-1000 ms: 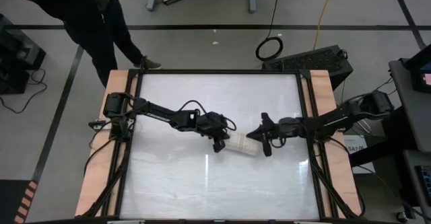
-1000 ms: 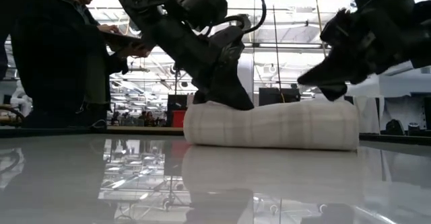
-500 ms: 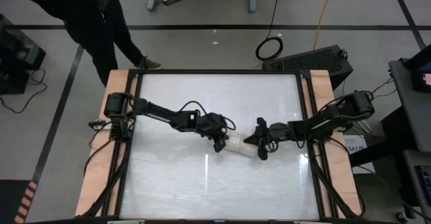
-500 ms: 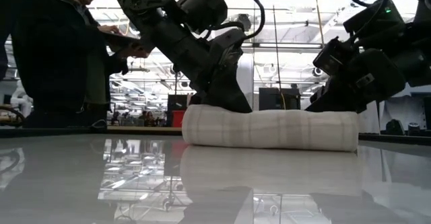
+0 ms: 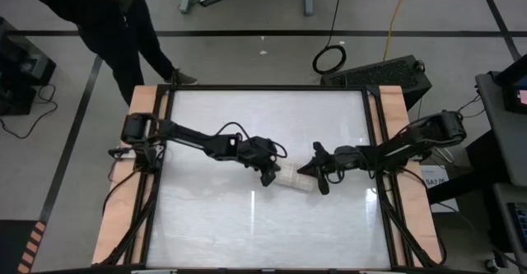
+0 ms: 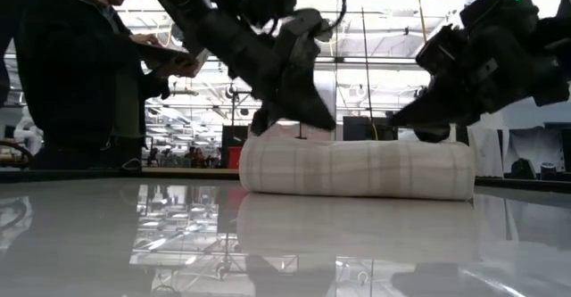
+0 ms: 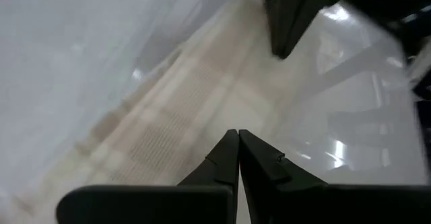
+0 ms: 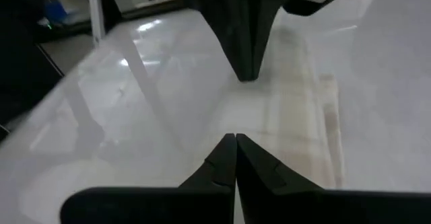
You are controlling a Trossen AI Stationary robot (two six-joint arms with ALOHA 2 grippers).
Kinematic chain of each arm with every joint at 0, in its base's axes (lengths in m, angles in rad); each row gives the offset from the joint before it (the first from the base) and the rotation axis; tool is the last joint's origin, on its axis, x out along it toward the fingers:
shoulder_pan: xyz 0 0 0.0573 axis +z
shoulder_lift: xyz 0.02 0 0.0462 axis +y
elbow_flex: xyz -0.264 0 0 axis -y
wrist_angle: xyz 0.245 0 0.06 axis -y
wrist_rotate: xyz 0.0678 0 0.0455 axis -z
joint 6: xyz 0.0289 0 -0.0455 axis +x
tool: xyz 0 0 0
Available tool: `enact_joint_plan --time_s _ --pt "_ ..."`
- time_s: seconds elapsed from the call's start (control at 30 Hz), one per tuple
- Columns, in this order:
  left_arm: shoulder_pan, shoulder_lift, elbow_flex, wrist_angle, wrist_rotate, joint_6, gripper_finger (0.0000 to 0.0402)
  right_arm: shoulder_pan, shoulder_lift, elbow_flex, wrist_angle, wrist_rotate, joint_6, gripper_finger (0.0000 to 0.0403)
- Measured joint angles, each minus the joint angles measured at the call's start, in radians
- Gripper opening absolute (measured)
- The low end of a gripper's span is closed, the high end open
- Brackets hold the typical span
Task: Roll towel
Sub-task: Roll the white-brown patterned towel, then return to Home Position
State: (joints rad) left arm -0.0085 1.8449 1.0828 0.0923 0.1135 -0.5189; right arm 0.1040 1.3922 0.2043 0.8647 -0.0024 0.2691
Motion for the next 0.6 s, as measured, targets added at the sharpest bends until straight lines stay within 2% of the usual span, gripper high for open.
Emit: enact_joint_plan --time_s 0.27,0.43,0.6 --pt "0.018 -0.121 0.002 -0.026 0.014 0.104 0.0017 0.000 -0.172 0.000 -0.077 -0.004 0.068 0.0000" --pt "0.029 -0.197 0.003 -0.103 0.013 0.140 0.0017 0.000 -0.312 0.012 -0.285 -0.029 0.150 0.0000" --pt "0.026 -0.236 0.003 -0.182 0.033 0.133 0.0017 0.006 -0.428 0.076 -0.531 -0.108 0.100 0.0000"
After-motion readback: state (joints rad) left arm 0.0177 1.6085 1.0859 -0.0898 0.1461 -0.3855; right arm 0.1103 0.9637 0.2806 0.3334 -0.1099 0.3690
